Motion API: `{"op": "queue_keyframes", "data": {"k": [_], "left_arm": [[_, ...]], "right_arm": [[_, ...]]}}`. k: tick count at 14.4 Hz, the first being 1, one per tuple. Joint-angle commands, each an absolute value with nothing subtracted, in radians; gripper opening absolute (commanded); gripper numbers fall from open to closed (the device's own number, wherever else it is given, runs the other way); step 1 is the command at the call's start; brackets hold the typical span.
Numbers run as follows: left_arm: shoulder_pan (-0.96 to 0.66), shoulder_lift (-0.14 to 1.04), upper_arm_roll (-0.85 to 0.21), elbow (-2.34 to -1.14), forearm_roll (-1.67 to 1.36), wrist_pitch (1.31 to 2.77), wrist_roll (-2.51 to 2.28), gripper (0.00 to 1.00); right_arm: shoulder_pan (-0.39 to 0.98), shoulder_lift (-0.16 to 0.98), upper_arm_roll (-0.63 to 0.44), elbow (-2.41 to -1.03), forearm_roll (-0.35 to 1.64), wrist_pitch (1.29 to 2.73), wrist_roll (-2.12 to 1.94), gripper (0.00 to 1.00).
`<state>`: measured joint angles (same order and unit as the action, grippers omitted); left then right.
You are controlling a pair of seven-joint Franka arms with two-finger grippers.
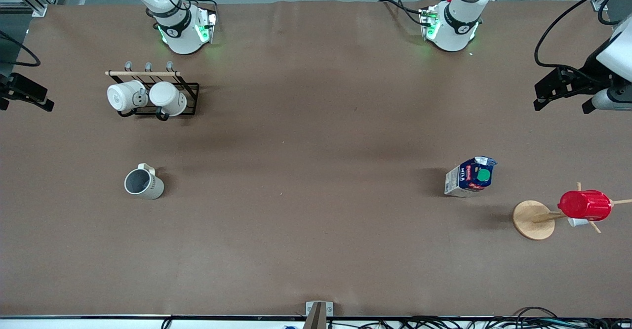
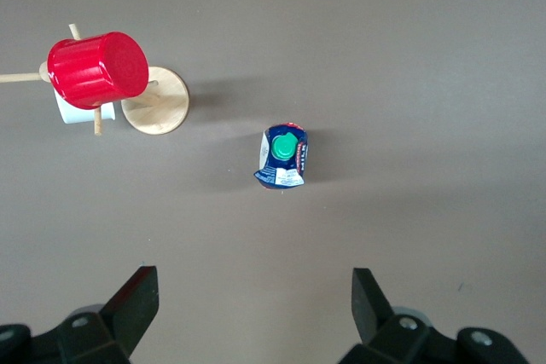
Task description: Place cup and milk on table
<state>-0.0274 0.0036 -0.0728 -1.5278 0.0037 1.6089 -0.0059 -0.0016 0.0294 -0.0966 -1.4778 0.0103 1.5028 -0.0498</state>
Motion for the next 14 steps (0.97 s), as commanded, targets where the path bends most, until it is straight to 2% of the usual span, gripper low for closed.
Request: {"op": "queue_keyframes", "data": {"k": [1,5,8,10,14], "left_arm": [[-0.026,0.064,-0.069,-1.517,-0.012,1.604,0.006,1.0],[-0.035,0.178,-0.072,-1.526,-0.009,1.657,0.006,1.0],[-0.037,0.25,-0.077,-1.537,-0.003,1.687,0.008,1.0],[-0.04,0.276,-0.077,-1.584,-0.002,1.744,0.009,1.0],[-0.04,0.314,-0.077,-1.663,0.002,1.828,0.014,1.0]], "right_arm": [[-0.002,0.038,-0.098,-1.518,0.005,1.508,-0.063,1.0],[-0.021,0.098,-0.103,-1.658,0.006,1.684,-0.132,1.0],[-0.021,0.115,-0.103,-1.863,0.006,1.953,-0.137,1.0],[-0.026,0.167,-0.104,-1.972,0.008,2.148,-0.137,1.0],[-0.025,0.294,-0.103,-2.039,0.044,2.385,-0.135,1.0]]}}
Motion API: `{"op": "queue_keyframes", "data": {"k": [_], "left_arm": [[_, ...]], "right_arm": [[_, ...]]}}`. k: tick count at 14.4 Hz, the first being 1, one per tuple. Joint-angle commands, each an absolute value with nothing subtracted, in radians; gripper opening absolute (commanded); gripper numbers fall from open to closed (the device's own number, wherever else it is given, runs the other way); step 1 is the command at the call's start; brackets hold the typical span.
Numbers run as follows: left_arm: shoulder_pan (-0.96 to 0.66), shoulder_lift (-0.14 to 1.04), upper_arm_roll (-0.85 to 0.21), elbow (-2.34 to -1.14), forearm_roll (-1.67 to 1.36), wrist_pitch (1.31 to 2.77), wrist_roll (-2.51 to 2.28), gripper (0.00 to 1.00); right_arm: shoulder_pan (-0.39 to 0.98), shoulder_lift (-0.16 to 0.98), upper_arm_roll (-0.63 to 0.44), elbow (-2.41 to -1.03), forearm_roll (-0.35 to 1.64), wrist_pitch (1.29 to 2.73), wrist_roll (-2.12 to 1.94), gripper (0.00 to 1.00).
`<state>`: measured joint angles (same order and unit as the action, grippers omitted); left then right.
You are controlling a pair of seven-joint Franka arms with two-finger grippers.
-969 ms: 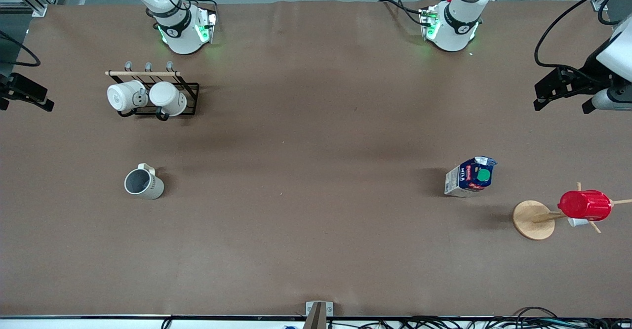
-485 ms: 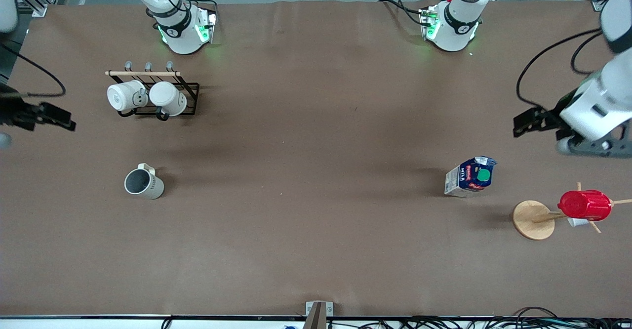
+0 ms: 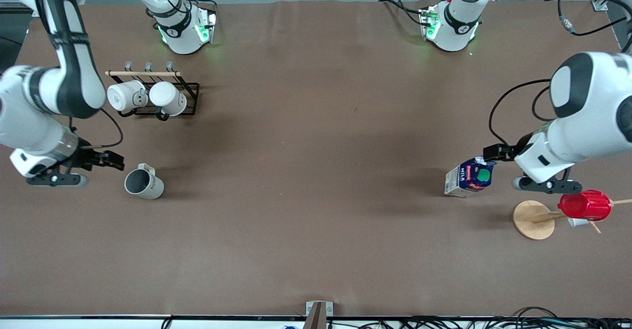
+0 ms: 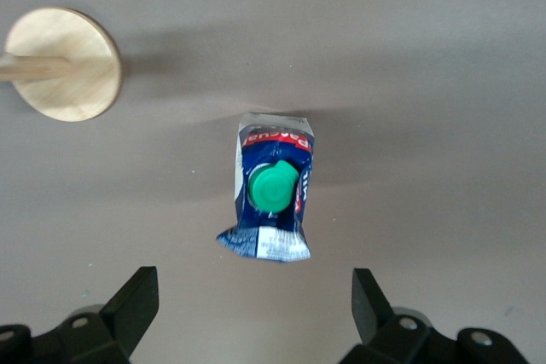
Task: Place cup and milk on table
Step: 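Grasp the white mug with the right gripper while the left gripper grasps the carton, then carry the mug and the carton toward the table middle with both grippers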
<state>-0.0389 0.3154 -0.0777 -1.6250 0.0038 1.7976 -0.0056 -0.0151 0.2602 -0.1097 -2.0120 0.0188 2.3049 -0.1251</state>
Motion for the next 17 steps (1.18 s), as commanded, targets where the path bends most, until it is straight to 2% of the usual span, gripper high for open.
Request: {"op": "queue_keyframes", "data": {"k": [1,7,8,9,11,12,13,16,17], "left_arm": [[-0.04,0.328,-0.077,-1.663,0.002,1.83,0.017,1.0],[-0.038,0.4,-0.077,-1.661,0.002,1.858,0.02,1.0],[-0.04,0.411,-0.077,-1.66,0.002,1.871,0.02,1.0],[-0.043,0.414,-0.077,-1.66,0.002,1.887,0.02,1.0],[-0.044,0.433,-0.077,-1.658,0.002,1.901,0.02,0.98],[-0.044,0.443,-0.077,-1.658,0.002,1.91,0.02,0.97],[-0.044,0.454,-0.077,-1.66,0.002,1.913,0.02,0.94],[-0.046,0.456,-0.078,-1.664,0.002,1.911,0.02,0.86],[-0.046,0.457,-0.078,-1.666,0.002,1.908,0.021,0.79]], "right_arm": [[-0.022,0.323,-0.103,-2.051,0.049,2.438,-0.137,1.0],[-0.021,0.382,-0.101,-2.094,0.049,2.562,-0.14,1.0],[-0.02,0.387,-0.101,-2.094,0.049,2.562,-0.14,0.94],[-0.02,0.39,-0.101,-2.092,0.049,2.563,-0.138,0.83],[-0.02,0.402,-0.1,-2.094,0.049,2.571,-0.137,0.4],[-0.02,0.406,-0.098,-2.092,0.051,2.569,-0.127,0.15],[-0.02,0.407,-0.098,-2.091,0.064,2.562,-0.126,0.02],[-0.017,0.403,-0.098,-2.077,0.078,2.54,-0.133,0.0],[-0.015,0.4,-0.098,-2.054,0.077,2.499,-0.135,0.0]]}}
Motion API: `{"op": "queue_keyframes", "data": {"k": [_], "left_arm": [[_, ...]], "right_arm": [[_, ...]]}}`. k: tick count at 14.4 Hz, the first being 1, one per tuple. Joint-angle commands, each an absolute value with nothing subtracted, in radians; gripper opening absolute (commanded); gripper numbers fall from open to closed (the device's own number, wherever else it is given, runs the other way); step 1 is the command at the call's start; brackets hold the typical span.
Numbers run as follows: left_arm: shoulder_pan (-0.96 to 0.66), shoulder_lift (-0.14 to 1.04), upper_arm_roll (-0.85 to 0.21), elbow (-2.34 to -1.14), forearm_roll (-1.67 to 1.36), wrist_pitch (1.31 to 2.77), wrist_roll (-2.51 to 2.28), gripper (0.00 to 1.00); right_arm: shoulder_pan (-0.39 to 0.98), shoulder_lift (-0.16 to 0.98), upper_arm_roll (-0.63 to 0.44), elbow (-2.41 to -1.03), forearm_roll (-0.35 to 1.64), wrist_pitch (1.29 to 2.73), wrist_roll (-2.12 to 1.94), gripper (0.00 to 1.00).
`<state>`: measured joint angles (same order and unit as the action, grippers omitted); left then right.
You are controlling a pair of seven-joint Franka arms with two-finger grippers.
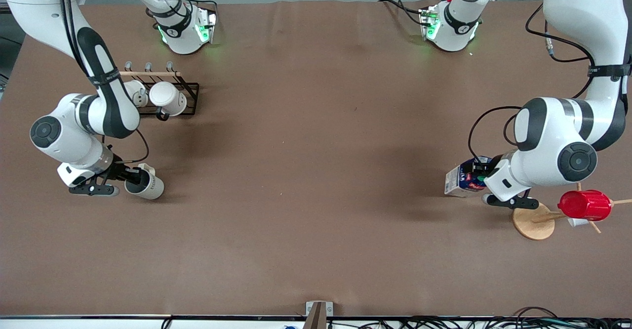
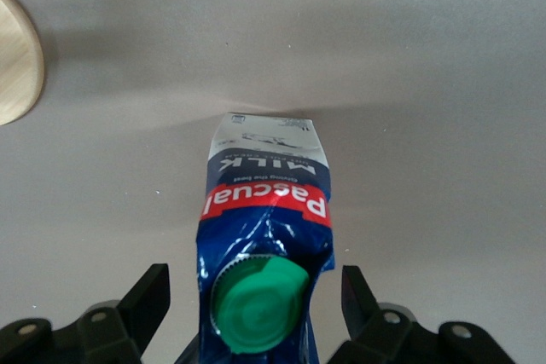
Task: Place cup and milk on table
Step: 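Carry the mug and the carton toward the table middle with both grippers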
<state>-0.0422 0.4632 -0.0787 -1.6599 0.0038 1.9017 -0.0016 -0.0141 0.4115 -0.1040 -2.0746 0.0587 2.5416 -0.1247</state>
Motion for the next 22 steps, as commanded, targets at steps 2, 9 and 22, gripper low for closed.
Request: {"op": "queue_keyframes", "data": {"k": [2,9,22], "left_arm": [[-0.046,0.457,-0.078,-1.666,0.002,1.905,0.021,0.64],[-0.052,0.454,-0.08,-1.657,0.0,1.899,0.003,0.43],[-0.046,0.407,-0.138,-1.551,-0.021,1.706,-0.083,0.39]], "right_arm": [[-0.011,0.382,-0.095,-1.972,0.077,2.355,-0.133,0.0],[0.038,0.391,0.124,-1.622,0.075,1.968,0.353,0.0],[0.394,0.681,0.229,-1.451,-0.081,2.158,1.071,0.01]]}}
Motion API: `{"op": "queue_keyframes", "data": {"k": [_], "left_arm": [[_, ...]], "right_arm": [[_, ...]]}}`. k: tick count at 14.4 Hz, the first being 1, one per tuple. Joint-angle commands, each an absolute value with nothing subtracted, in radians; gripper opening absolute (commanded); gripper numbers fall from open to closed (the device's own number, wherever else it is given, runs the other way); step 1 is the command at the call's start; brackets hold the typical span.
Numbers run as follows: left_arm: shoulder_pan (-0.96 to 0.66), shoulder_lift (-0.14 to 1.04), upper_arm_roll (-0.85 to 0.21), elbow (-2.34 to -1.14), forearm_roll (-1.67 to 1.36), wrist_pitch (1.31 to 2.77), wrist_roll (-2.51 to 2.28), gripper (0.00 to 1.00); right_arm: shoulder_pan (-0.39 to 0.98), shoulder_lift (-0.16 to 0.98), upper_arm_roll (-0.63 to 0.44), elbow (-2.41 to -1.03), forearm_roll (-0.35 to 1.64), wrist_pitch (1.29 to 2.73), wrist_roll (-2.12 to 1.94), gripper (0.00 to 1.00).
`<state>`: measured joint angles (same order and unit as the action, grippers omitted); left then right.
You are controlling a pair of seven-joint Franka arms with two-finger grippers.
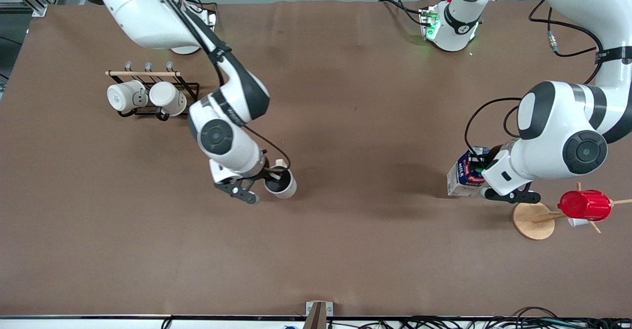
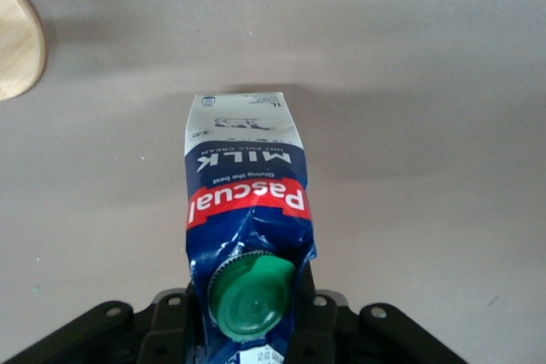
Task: Place cup and milk on table
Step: 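Carry the mug and the carton toward the table middle with both grippers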
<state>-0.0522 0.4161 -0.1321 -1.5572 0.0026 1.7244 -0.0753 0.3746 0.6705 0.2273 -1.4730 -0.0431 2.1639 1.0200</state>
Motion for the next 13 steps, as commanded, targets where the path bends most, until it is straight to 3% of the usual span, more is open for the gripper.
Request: {"op": "queue_keyframes", "data": {"k": [1,9,10,11,12,13], "left_arm": [[-0.048,0.402,-0.149,-1.548,-0.037,1.706,-0.089,0.38],[-0.057,0.402,-0.241,-1.546,-0.164,1.707,-0.257,0.36],[-0.055,0.403,-0.264,-1.546,-0.175,1.707,-0.29,0.36],[-0.057,0.406,-0.278,-1.546,-0.186,1.71,-0.313,0.36],[-0.058,0.408,-0.296,-1.546,-0.193,1.712,-0.339,0.36],[-0.058,0.411,-0.314,-1.546,-0.193,1.715,-0.365,0.36]], "right_arm": [[0.402,0.683,0.229,-1.453,-0.086,2.161,1.084,0.01],[0.437,0.741,0.241,-1.47,-0.158,2.213,1.173,0.05],[0.439,0.744,0.242,-1.47,-0.158,2.22,1.173,0.11],[0.437,0.744,0.242,-1.47,-0.158,2.221,1.173,0.29],[0.436,0.744,0.242,-1.47,-0.158,2.221,1.172,0.49],[0.436,0.742,0.242,-1.468,-0.158,2.22,1.173,0.79]]}}
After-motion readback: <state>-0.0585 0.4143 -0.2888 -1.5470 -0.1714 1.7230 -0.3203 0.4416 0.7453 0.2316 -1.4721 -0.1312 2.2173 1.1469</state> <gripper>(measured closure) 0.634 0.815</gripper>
